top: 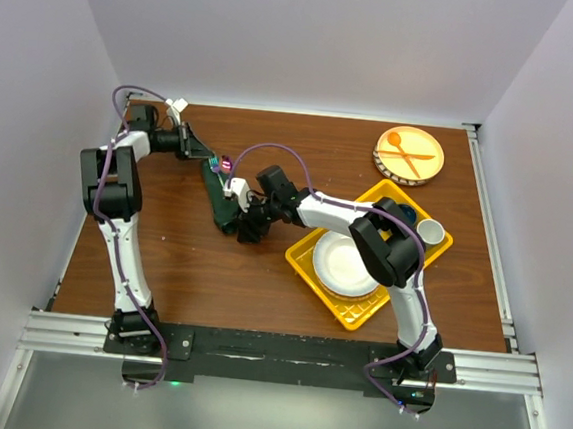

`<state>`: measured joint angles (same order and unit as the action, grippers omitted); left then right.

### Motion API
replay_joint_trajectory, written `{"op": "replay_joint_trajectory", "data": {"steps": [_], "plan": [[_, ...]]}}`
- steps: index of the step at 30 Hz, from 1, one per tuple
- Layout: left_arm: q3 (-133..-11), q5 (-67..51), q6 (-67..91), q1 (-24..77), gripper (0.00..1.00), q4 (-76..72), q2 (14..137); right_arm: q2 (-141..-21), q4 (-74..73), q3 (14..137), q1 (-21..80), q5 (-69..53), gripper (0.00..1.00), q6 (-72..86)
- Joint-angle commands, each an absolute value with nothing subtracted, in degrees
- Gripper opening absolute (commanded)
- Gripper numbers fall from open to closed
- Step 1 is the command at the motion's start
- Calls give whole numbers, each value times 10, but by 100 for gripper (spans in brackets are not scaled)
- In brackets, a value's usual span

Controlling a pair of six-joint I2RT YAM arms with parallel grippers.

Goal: Fold the napkin into a case and place the utensils inside
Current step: Insert the fork into the folded napkin.

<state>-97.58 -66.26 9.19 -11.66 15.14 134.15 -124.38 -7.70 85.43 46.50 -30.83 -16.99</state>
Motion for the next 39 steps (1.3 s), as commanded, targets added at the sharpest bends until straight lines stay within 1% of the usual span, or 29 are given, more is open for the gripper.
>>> {"op": "replay_joint_trajectory", "data": {"steps": [1, 4, 7, 9, 10, 12, 13, 17, 19, 21, 22, 24, 25, 27, 30, 32, 33, 35, 36, 38, 39], "plan": [[-966, -666, 61, -109, 0, 168, 1346, -1258, -69, 874, 467, -291, 48, -186], [-963, -656, 50, -109, 1, 176, 1344, -1258, -71, 875, 467, -291, 48, -187], [-964, -643, 41, -109, 8, 183, 1339, -1257, -73, 875, 467, -291, 48, -188], [-965, -632, 28, -108, 17, 191, 1334, -1256, -76, 877, 467, -291, 49, -189], [-967, -626, 23, -107, 25, 194, 1332, -1256, -76, 878, 467, -291, 49, -189], [-967, -608, 6, -107, 31, 200, 1318, -1255, -78, 878, 467, -292, 49, -191], [-966, -602, 3, -105, 36, 200, 1312, -1254, -77, 878, 467, -292, 49, -192], [-951, -558, -46, -98, 47, 207, 1267, -1253, -78, 878, 467, -291, 51, -192], [-940, -542, -63, -92, 55, 206, 1249, -1253, -77, 878, 467, -289, 51, -190], [-933, -507, -90, -87, 59, 207, 1224, -1252, -77, 878, 467, -287, 53, -187], [-926, -497, -101, -81, 66, 206, 1216, -1251, -77, 878, 467, -285, 53, -186], [-918, -457, -126, -73, 69, 204, 1191, -1245, -77, 874, 467, -283, 54, -186], [-914, -448, -137, -67, 74, 207, 1176, -1245, -77, 872, 467, -281, 54, -186], [-903, -417, -155, -58, 75, 207, 1162, -1239, -76, 867, 467, -280, 54, -186], [-890, -389, -163, -57, 75, 200, 1143, -1235, -75, 861, 468, -279, 54, -184], [-892, -378, -173, -58, 72, 207, 1140, -1234, -70, 859, 467, -279, 54, -181], [-890, -377, -177, -58, 65, 205, 1139, -1232, -69, 857, 467, -279, 54, -177], [-900, -370, -191, -58, 56, 207, 1144, -1232, -67, 856, 467, -279, 54, -173], [-917, -370, -196, -61, 44, 210, 1150, -1232, -66, 855, 467, -279, 54, -170], [-937, -353, -211, -62, 32, 221, 1165, -1231, -63, 855, 467, -279, 53, -163], [-953, -345, -217, -62, 23, 224, 1171, -1232, -62, 855, 467, -278, 53, -161]]}}
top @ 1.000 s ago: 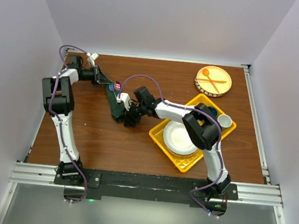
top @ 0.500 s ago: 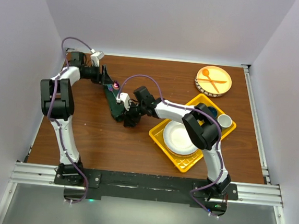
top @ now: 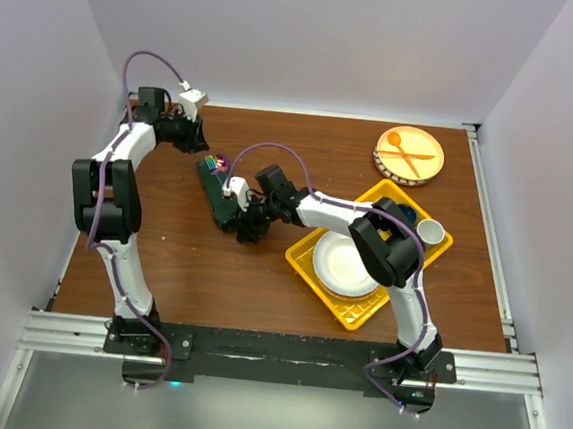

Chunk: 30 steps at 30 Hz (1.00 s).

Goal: Fold the napkin into a case and place the utensils inside
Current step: Insert the fork into the folded napkin.

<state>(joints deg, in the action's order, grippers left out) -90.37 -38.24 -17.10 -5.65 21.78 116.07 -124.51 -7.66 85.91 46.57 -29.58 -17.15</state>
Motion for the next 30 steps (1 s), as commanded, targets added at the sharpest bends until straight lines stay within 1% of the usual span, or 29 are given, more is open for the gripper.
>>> {"op": "replay_joint_trajectory", "data": {"steps": [1, 3, 7, 11, 30], "plan": [[-959, -335, -231, -61, 17, 226, 1180, -1231, -62, 854, 467, -278, 53, -160], [-988, -314, -251, -61, 10, 239, 1193, -1231, -62, 853, 467, -277, 53, -156], [-1032, -293, -305, -55, 6, 279, 1233, -1233, -60, 847, 467, -277, 52, -154], [-1056, -280, -340, -46, 4, 294, 1252, -1237, -59, 849, 466, -278, 52, -152], [-1053, -293, -394, -11, 0, 330, 1287, -1252, -63, 866, 464, -275, 52, -153]]}}
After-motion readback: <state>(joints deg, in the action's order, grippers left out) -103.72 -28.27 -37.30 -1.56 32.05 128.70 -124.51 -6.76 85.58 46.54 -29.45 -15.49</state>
